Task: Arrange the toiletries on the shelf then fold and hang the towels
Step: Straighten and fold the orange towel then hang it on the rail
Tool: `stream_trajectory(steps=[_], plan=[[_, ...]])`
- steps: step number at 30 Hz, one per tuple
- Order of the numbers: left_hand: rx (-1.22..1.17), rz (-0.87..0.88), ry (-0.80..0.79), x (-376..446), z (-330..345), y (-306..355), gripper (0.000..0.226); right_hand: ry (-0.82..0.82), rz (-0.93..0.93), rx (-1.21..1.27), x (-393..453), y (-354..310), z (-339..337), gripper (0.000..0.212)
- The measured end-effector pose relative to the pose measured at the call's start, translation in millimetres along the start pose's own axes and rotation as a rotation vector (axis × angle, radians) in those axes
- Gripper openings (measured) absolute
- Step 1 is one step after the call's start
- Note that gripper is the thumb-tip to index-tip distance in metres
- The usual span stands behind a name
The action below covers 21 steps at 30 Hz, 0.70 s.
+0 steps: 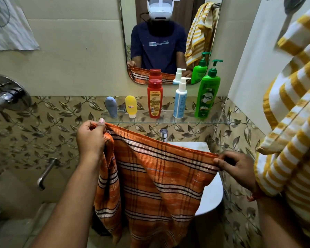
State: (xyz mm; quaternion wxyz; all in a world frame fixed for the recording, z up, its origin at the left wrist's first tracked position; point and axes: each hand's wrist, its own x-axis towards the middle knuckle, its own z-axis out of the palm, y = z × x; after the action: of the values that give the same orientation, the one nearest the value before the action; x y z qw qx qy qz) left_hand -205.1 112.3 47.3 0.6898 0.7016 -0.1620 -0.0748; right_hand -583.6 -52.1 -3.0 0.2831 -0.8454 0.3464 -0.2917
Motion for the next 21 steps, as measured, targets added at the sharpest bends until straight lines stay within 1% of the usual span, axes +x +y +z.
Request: stream_trajectory(steps=[4, 7, 8, 10, 12, 13, 15, 16, 17, 19, 20, 21], plan=[[-0.008, 0.012, -0.005, -1.7, 3.0, -0.9, 0.029, 0.113, 0.114, 0.316, 4.5, -2.1, 4.9, 0.012], [-0.011, 0.024, -0.011, -3.5, 4.2, 1.5, 0.026, 0.186, 0.156, 0.508, 5.7, -6.8, 4.7, 0.017], [-0.015, 0.023, -0.017, -4.2, 4.7, 1.8, 0.025, 0.199, 0.16, 0.552, 5.0, -10.7, 3.7, 0.015], [-0.016, 0.014, -0.023, -4.8, 4.8, 1.8, 0.025, 0.207, 0.161, 0.596, 4.9, -12.5, 2.6, 0.023], [-0.015, 0.004, -0.029, -4.0, 3.7, 1.5, 0.025, 0.214, 0.168, 0.641, 5.9, -15.0, 1.9, 0.013], [-0.014, 0.0, -0.045, -3.9, 3.3, 1.9, 0.025, 0.211, 0.157, 0.658, 6.5, -14.8, 0.9, 0.014], [-0.005, -0.009, -0.093, -4.3, 2.4, 2.8, 0.025, 0.209, 0.152, 0.688, 7.6, -10.9, -1.9, 0.036], [0.007, -0.004, -0.118, -4.8, 1.9, 3.5, 0.025, 0.219, 0.134, 0.696, 7.2, -11.6, -3.9, 0.043], [0.026, 0.009, -0.137, -4.8, 1.1, 3.6, 0.026, 0.23, 0.109, 0.7, 5.9, -11.9, -5.3, 0.044], [0.079, 0.05, -0.139, -4.1, -0.2, 3.2, 0.028, 0.29, 0.107, 0.73, 4.8, -13.6, -4.2, 0.038], [0.098, 0.07, -0.126, -3.6, -0.6, 3.9, 0.029, 0.324, 0.12, 0.801, 4.4, -15.4, -1.7, 0.029], [0.103, 0.09, -0.119, -4.2, -0.8, 5.5, 0.031, 0.349, 0.125, 0.923, 5.2, -18.6, 2.7, 0.02]])
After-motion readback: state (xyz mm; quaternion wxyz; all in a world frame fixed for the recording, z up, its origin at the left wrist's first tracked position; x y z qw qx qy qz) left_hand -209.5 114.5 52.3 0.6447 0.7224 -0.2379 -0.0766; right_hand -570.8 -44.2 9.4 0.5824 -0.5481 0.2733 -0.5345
